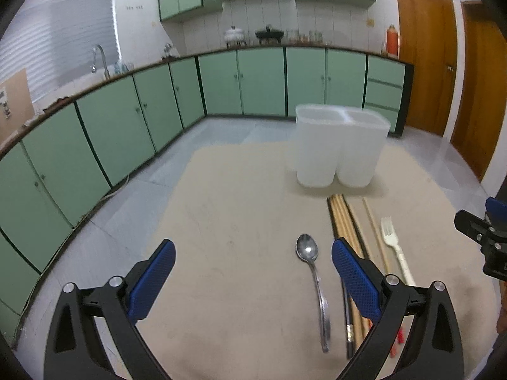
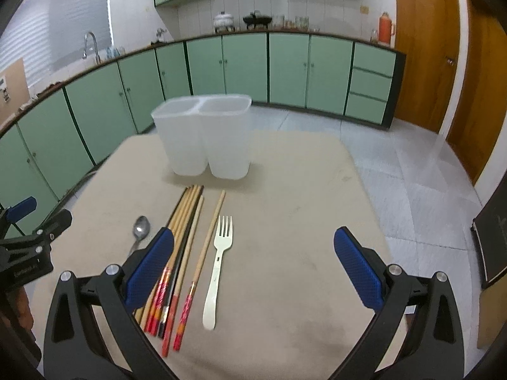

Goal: Organize utensils
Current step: 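Reach the left tool to the steel spoon while the right tool reaches the white fork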

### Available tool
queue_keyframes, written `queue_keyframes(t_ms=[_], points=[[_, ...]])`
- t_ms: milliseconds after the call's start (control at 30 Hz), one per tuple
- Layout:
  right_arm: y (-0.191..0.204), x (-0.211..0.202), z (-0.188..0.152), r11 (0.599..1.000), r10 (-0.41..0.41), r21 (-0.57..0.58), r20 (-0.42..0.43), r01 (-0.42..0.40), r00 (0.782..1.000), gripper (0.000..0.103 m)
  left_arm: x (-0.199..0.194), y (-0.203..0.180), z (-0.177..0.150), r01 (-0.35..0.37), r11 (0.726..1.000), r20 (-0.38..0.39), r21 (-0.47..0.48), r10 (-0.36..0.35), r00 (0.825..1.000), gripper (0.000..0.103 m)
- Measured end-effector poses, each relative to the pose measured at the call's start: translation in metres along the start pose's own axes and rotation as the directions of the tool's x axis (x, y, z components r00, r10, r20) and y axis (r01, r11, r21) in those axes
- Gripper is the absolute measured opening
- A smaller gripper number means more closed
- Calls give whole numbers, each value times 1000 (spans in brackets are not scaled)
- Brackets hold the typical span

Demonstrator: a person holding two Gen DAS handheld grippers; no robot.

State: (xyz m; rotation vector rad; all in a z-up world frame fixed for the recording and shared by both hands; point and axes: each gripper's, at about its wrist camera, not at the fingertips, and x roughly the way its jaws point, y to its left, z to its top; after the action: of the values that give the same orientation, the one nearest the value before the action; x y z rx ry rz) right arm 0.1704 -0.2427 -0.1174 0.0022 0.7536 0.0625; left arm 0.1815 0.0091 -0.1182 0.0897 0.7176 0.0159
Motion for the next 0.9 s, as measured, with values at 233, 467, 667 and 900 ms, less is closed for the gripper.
queue_keyframes(t_ms=[233, 467, 667, 900], points=[[6, 63, 0, 1000, 25, -5, -123, -25, 992, 77, 55, -10, -5, 21, 1000, -96, -3, -21, 995, 95], [9, 107, -1, 999, 43, 31, -216, -37, 975, 63, 87, -14, -8, 41, 999, -154, -23, -44, 987, 90], [13, 124, -2, 997, 62, 53, -251, -50, 966, 54, 99, -17, -5, 58, 998, -173, -32, -62, 983, 90], [20, 128, -2, 999, 33, 25, -252, -27, 967, 47, 112, -23, -4, 64, 998, -195, -27, -68, 979, 90]])
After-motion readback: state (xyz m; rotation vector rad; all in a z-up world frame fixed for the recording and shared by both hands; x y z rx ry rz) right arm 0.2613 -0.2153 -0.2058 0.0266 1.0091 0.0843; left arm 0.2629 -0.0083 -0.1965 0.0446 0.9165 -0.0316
